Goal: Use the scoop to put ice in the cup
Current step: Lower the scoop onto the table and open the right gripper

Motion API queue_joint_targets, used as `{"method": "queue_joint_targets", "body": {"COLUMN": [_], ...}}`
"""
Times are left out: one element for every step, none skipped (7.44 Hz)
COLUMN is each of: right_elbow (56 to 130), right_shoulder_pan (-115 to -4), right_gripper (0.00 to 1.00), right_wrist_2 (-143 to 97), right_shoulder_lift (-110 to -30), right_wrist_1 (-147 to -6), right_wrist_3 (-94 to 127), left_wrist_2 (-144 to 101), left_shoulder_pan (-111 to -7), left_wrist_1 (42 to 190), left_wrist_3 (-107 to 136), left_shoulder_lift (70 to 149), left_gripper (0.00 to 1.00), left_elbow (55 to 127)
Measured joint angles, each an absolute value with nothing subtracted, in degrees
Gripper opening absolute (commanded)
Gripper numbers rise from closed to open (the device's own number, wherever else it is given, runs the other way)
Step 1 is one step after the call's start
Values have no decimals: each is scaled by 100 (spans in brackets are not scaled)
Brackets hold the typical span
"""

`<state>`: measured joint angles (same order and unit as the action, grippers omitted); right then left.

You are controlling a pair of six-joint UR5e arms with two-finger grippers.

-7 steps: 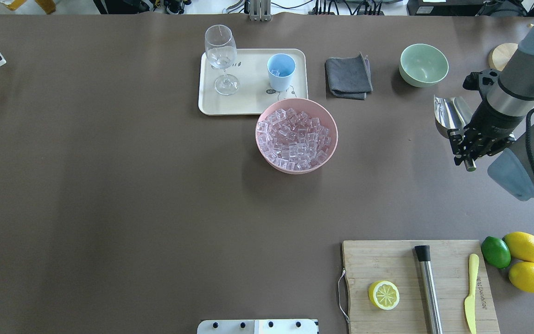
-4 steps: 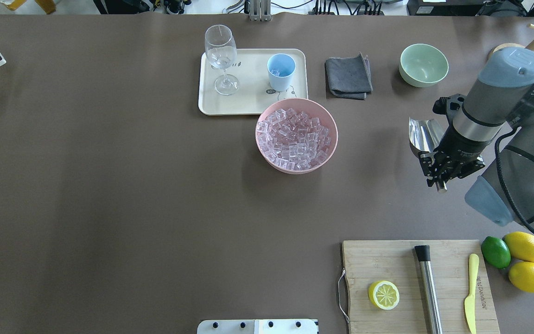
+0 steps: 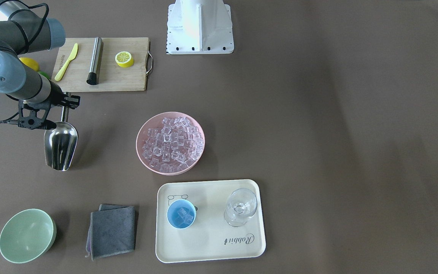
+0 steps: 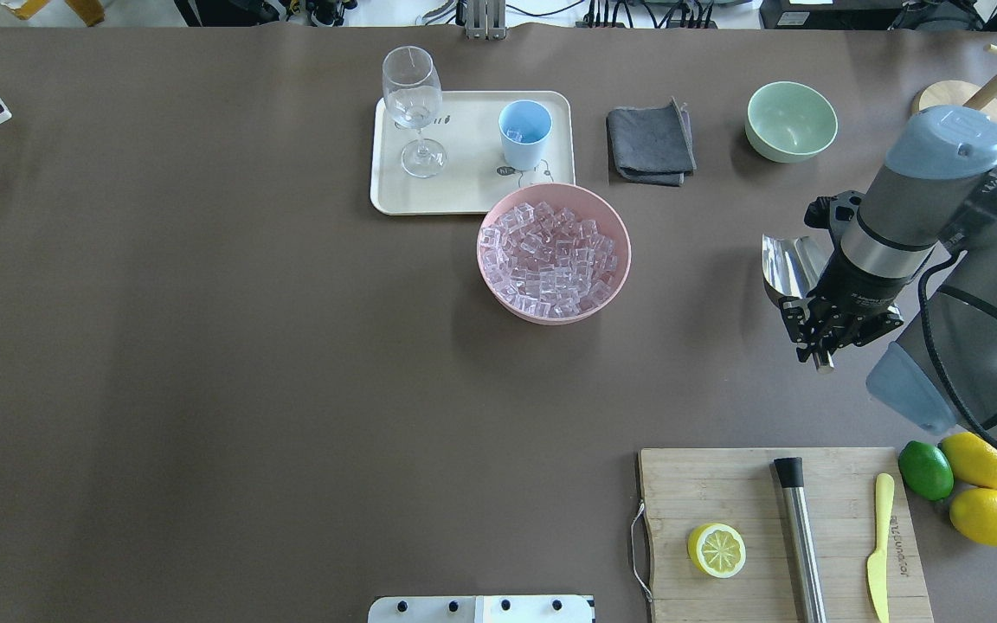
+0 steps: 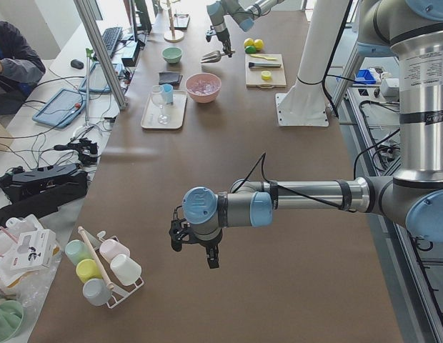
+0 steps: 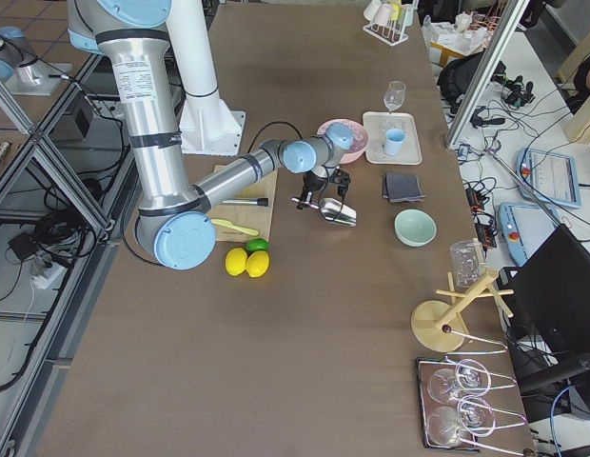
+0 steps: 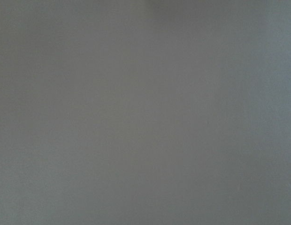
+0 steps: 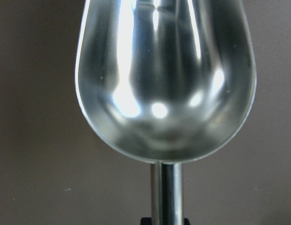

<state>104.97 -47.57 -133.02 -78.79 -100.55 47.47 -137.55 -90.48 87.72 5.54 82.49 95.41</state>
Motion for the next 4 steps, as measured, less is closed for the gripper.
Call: {"method": "queue_joint_targets", "body": {"right_elbow": [10495,10499,10510,10531], "right_shoulder_pan": [-4740,-4728,-4725,-4727], "right_gripper": [100,100,100,100], "right_wrist_2": [-13301,-13299,-13298,-13298], "right_shoulder_lift": [-7893,-7897,-7899,-7898], "right_wrist_1": [-10054,-10047,-10013,-9979], "right_wrist_3": [4746,4743,4744,4753], "left_wrist_2": [-13754,-13751,-13748,-13747], "left_shoulder_pan": [-9036,-9025,-9016,-9013], "left_wrist_1": [8772,8771,8772,8771], "left_wrist_3": [553,550,550,549], "left_shoulder_lift": [8247,8245,8245,8244], "left_gripper": [99,99,99,99], "left_elbow": [9529,9518,9508,9495]}}
